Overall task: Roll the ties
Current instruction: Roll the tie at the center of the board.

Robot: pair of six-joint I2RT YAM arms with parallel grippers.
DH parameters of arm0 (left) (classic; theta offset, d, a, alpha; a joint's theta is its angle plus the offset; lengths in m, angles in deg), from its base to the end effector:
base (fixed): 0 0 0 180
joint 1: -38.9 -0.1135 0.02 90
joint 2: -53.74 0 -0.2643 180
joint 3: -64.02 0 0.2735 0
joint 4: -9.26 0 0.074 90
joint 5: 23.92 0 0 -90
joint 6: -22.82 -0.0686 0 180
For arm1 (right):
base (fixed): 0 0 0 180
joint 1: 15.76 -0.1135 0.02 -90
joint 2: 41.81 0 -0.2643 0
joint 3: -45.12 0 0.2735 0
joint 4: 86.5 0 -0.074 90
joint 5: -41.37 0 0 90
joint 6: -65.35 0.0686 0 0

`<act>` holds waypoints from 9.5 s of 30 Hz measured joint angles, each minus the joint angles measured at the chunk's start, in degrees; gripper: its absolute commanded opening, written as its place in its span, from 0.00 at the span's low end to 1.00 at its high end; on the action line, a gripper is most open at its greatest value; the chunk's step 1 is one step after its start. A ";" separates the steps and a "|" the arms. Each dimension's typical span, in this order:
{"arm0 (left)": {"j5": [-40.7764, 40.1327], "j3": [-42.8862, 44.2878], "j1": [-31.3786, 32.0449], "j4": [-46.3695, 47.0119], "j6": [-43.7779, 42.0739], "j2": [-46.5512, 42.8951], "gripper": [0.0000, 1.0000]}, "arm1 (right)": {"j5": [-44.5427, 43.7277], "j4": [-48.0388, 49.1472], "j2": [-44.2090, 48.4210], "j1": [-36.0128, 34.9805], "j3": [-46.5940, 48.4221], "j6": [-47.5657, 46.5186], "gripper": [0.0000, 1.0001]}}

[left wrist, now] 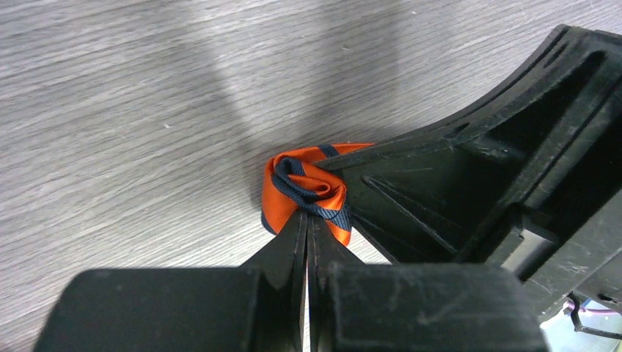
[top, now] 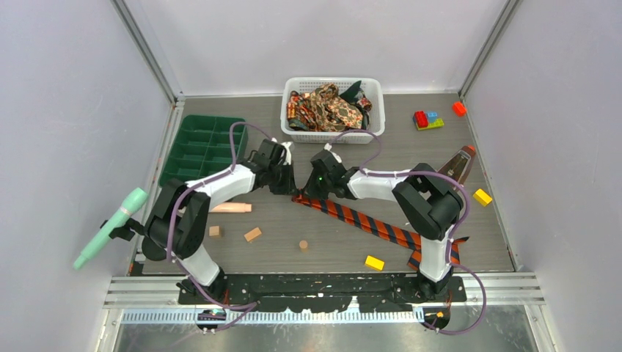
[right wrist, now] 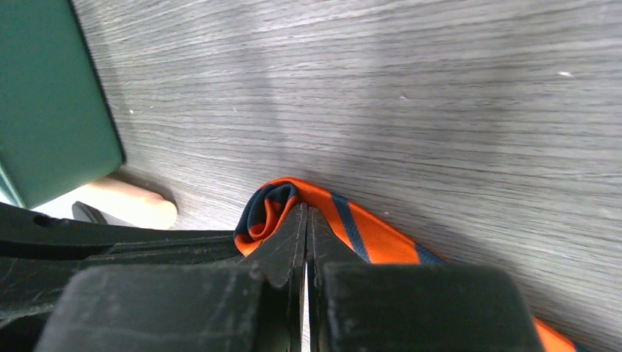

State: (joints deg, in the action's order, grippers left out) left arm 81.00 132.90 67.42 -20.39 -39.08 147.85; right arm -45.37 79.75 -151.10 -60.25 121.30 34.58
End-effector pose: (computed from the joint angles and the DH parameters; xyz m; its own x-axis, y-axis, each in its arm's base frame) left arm 0.3141 -0.1908 0.1458 -0.9126 -0.0221 -0.4083 0.1833 0.8705 -0.4567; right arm 0.3068 0.3068 0.1096 -0.8913 0.3269 -0.3142 0.0751 0.7898 0.6088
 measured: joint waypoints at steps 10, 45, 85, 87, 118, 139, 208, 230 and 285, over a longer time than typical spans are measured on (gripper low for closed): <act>-0.39 1.92 2.10 -0.61 -0.04 2.69 0.00 | -1.20 0.11 0.63 0.35 -2.27 0.55 0.04; -0.37 6.58 3.78 -1.81 -1.53 7.74 0.00 | -4.83 -5.81 7.65 0.20 -6.60 -0.92 0.09; -0.61 6.56 3.78 -1.95 -1.81 7.54 0.00 | -6.38 -5.35 6.88 0.20 -3.65 -1.68 0.10; -0.76 6.56 3.78 -1.99 -1.81 7.45 0.00 | -6.60 -5.44 6.60 0.20 -3.65 -1.68 0.10; -2.23 -0.76 3.15 -0.15 0.33 -1.31 0.55 | -5.70 -1.46 5.77 0.20 -6.84 -0.17 0.10; -2.89 -12.92 0.96 16.28 8.79 -4.13 0.65 | -5.01 0.46 5.77 0.20 -7.82 0.85 0.09; -38.23 1.73 11.39 -8.48 -7.98 -2.12 0.00 | -17.79 -24.20 43.60 -1.07 -14.53 -6.01 0.23; -61.42 6.80 22.14 -15.63 -10.71 9.90 0.00 | -20.02 -26.51 48.72 -1.07 -15.30 -4.81 0.24; -44.85 9.25 25.03 -16.52 -11.91 9.86 0.24 | -22.99 -28.94 52.41 -1.05 -15.54 -3.61 0.28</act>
State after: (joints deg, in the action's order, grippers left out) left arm 36.15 142.15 92.44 -36.91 -50.99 157.70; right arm -68.36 50.81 -98.69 -61.30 105.76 30.97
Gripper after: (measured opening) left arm 0.320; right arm 0.277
